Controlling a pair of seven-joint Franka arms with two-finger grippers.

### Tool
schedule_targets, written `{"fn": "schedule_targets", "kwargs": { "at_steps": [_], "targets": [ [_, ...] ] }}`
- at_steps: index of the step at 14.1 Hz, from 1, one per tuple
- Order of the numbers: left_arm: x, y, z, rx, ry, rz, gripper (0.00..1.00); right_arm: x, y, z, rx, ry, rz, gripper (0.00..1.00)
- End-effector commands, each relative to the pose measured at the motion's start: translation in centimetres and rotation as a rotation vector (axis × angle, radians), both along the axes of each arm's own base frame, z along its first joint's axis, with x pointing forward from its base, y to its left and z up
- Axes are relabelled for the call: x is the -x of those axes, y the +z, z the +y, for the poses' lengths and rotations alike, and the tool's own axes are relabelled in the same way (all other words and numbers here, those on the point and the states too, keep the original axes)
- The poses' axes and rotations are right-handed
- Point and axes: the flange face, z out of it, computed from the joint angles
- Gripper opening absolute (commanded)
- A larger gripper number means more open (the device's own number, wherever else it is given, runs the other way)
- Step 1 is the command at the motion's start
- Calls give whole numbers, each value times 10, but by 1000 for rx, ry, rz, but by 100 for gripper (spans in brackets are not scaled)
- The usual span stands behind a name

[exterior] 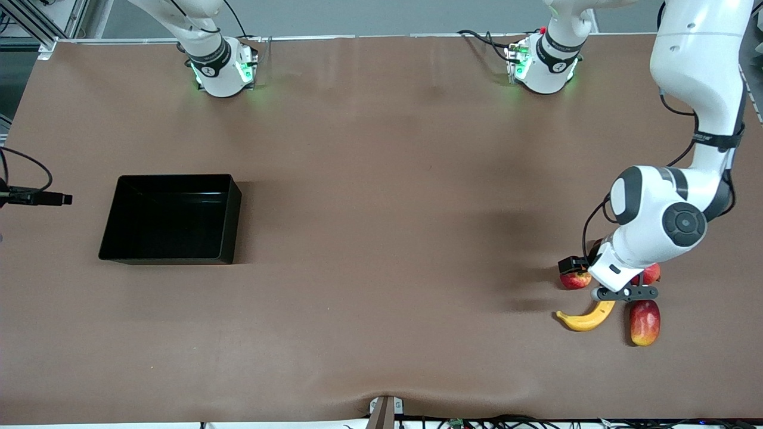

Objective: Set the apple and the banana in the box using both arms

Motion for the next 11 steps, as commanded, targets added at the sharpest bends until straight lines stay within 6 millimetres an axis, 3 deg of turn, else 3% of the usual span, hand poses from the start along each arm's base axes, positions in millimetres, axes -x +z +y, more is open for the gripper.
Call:
{"fn": "schedule_targets", "kwargs": {
  "at_steps": [1, 4, 7, 8, 9, 10, 11],
  "targets": [
    [3, -11, 5, -2, 22, -8, 100, 13, -56, 0, -40, 47, -44, 100],
    [3, -28, 16, -17, 29, -1, 100, 27, -107, 7, -25, 52, -72, 100],
    [1, -28, 18, -30, 37, -12, 100, 37, -152, 9, 33, 52, -173, 100],
    [0, -36, 17, -28, 54, -11, 100, 42, -165, 12, 41, 55, -186, 88],
    [-1, -40, 15, -26, 60, -18, 100, 46, -171, 15, 41, 56, -183, 67],
    [-1, -42, 14, -26, 57, -23, 100, 48, -173, 14, 38, 57, -180, 37],
    [-2, -42, 12, -26, 53, -26, 100, 48, -173, 12, 36, 67, -182, 1]
  ]
}}
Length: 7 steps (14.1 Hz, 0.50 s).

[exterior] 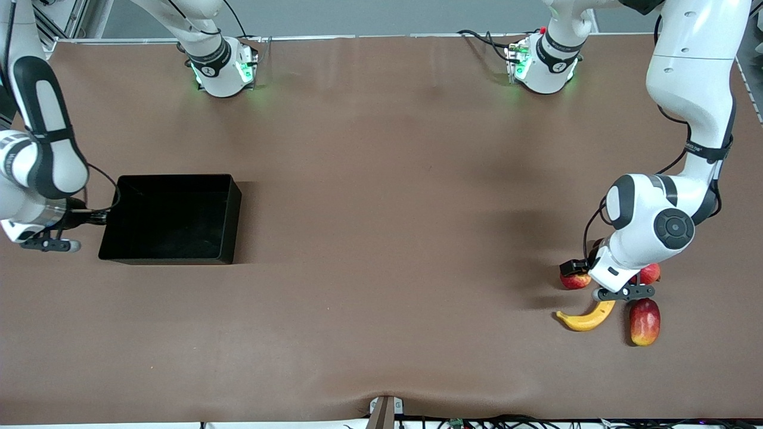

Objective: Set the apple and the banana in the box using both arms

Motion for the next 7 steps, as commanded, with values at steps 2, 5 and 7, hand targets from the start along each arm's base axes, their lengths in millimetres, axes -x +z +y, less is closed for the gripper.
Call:
{"fn": "schedule_targets", "kwargs": {
  "at_steps": [2, 5, 7],
  "targets": [
    [-7, -10, -5, -13, 1, -24, 80, 6, 4, 1, -13, 21, -11, 0],
    [-8, -14, -7, -12, 1, -23, 25, 4, 8, -1, -12, 23, -14, 0],
    [-10, -8, -4, -13, 1, -32, 0, 1, 12, 1, -13, 25, -13, 0]
  ]
}}
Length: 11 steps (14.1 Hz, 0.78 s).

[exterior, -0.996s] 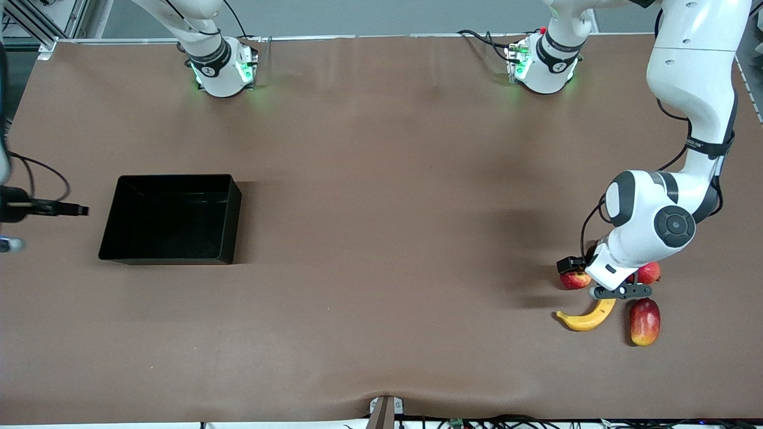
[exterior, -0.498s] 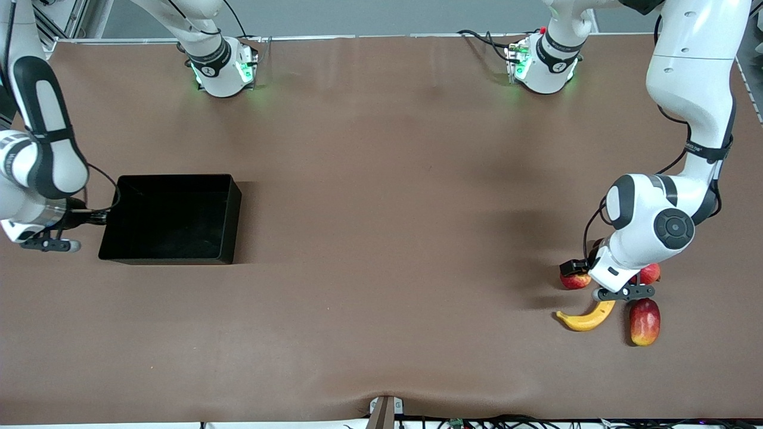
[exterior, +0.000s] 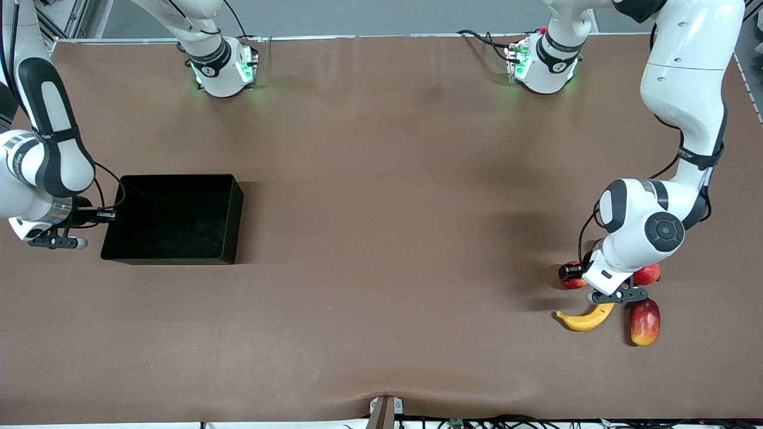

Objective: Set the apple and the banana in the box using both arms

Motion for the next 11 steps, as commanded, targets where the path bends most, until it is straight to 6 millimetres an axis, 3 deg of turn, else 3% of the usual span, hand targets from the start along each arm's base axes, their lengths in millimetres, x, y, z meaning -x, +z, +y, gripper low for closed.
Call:
{"fn": "schedule_targets", "kwargs": {
  "at_steps": [1, 3, 5, 7, 9, 10, 11],
  "targets": [
    [-7, 7, 0, -14, 4, -26, 0, -2, 18, 3, -17, 7, 2, 0],
    [-7, 23, -9, -12, -5, -41, 0, -12, 45, 13, -65, 16, 88, 0],
    [-6, 43, -23, -14, -21, -47, 0, -30, 86, 47, -113, 68, 180, 0],
    [-2, 57, -50, -15, -18, -29, 0, -42, 117, 88, -115, 8, 242, 0],
    [0, 68, -65, -12, 18, -36, 0, -48, 133, 133, -138, -12, 273, 0],
    [2, 73, -71, -13, 16, -33, 0, -55, 136, 173, -157, 71, 268, 0],
    [3, 82, -76, -13, 10, -36, 0, -61, 145, 225, -151, 183, 251, 0]
  ]
}}
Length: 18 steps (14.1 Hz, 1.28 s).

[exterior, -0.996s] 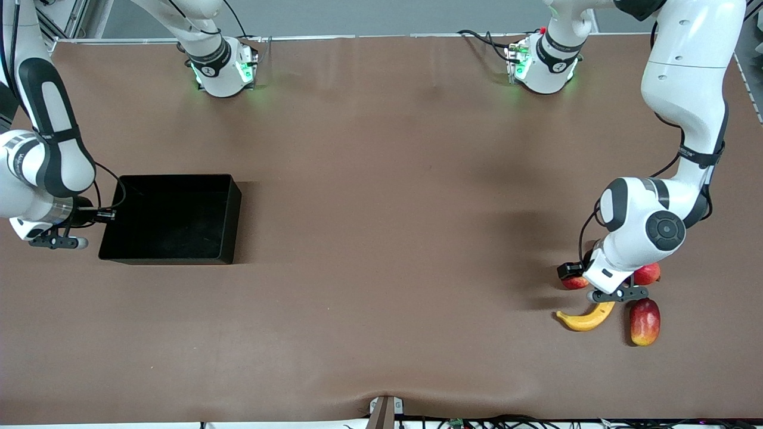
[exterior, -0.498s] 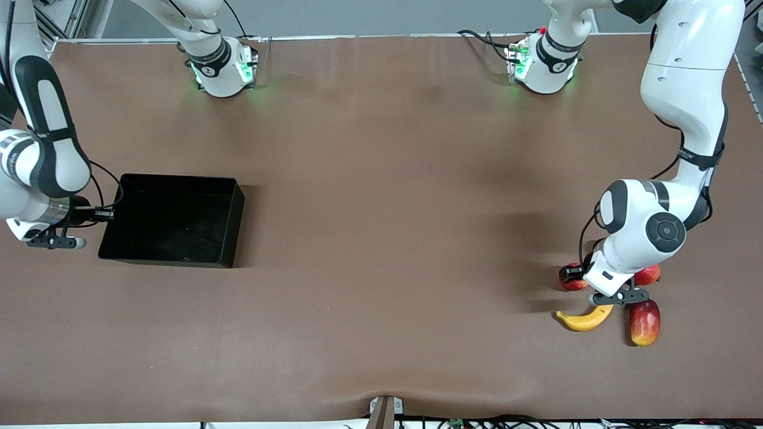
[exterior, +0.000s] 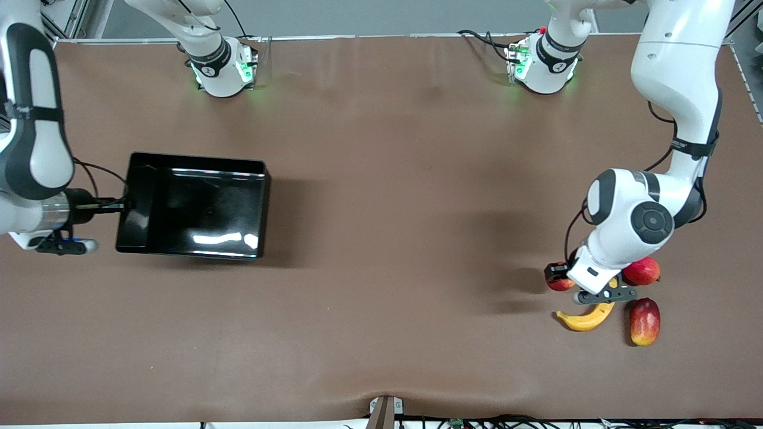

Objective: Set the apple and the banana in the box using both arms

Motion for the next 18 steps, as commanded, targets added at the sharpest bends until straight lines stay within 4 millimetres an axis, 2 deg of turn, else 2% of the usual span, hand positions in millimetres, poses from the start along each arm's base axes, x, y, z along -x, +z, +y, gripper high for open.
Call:
{"fn": "schedule_targets", "kwargs": {
  "at_steps": [1, 3, 6, 8, 10, 14, 15, 16, 17, 18],
  "targets": [
    [7, 30, -4, -24, 5, -2, 0, -7, 14, 107, -32, 132, -14, 0],
    [12, 45, -15, -20, -8, 12, 0, -6, 16, 149, -69, 16, -3, 0],
    [15, 61, -15, -21, 13, 13, 0, -4, 18, 230, -73, -47, -52, 0],
    [14, 63, -9, -21, 27, 12, 0, 2, -5, 299, -41, -80, -84, 0],
    [14, 57, -2, -23, 43, 21, 0, 8, -31, 347, -59, -106, -106, 0],
    [14, 66, -8, -15, 59, 7, 0, 26, -85, 433, -109, -117, -125, 0],
    [15, 70, -13, -12, 80, 2, 0, 28, -96, 449, -105, -107, -124, 0],
    [20, 67, -27, -6, 92, 15, 0, 34, -110, 463, -83, -122, -108, 1],
    [23, 65, -34, -12, 109, 36, 0, 37, -116, 477, -64, -143, -114, 10],
    [26, 68, -41, -13, 115, 43, 0, 34, -116, 480, -65, -166, -135, 46]
  ]
}}
